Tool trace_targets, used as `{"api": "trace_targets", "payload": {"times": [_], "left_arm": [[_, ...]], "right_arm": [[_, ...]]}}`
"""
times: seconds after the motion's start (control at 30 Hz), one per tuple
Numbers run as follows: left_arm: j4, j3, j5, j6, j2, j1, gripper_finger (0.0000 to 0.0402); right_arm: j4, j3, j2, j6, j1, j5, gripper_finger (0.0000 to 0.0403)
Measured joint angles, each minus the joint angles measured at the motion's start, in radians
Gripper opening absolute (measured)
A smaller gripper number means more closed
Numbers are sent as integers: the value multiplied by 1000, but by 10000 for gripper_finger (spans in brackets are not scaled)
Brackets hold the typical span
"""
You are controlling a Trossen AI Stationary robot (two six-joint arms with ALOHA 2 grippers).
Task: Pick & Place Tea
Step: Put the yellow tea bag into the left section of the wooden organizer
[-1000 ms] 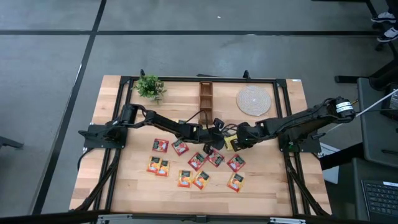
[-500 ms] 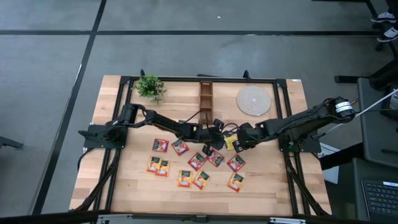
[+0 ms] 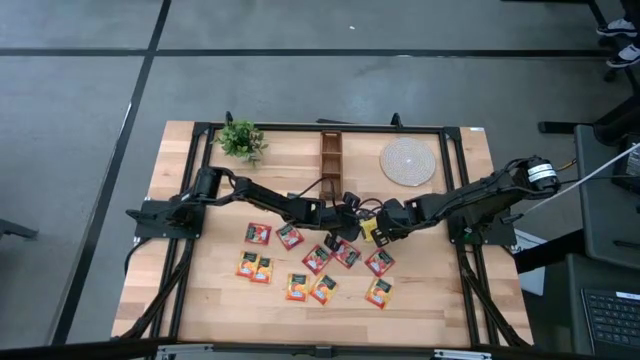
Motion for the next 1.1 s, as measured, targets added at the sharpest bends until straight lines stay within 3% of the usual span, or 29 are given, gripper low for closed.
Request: {"api": "trace_targets", "payload": {"times": [0.4, 0.53, 0.63, 0.73, 0.8, 1.0, 1.1], "left_arm": [[-28, 0, 111, -6, 0, 20, 39], [-49, 0, 141, -248, -9, 58, 62], [-74, 6, 295, -466, -29, 106, 91], [-80, 5, 502, -597, -39, 146, 123], [-71, 6, 561, -642, -39, 161, 144], [-80, 5, 560, -668, -36, 160, 192], [-77, 4, 511, -668, -32, 152, 206]], "right_arm": [[-3, -1, 2, 2, 0, 6, 0], [-2, -2, 3, 4, 0, 6, 0], [-2, -1, 3, 3, -1, 2, 0], [-2, -2, 4, 2, -3, -7, 0], [-1, -2, 4, 2, -3, -13, 0], [1, -2, 4, 3, -3, -20, 0], [2, -3, 4, 4, -3, -19, 0]]}}
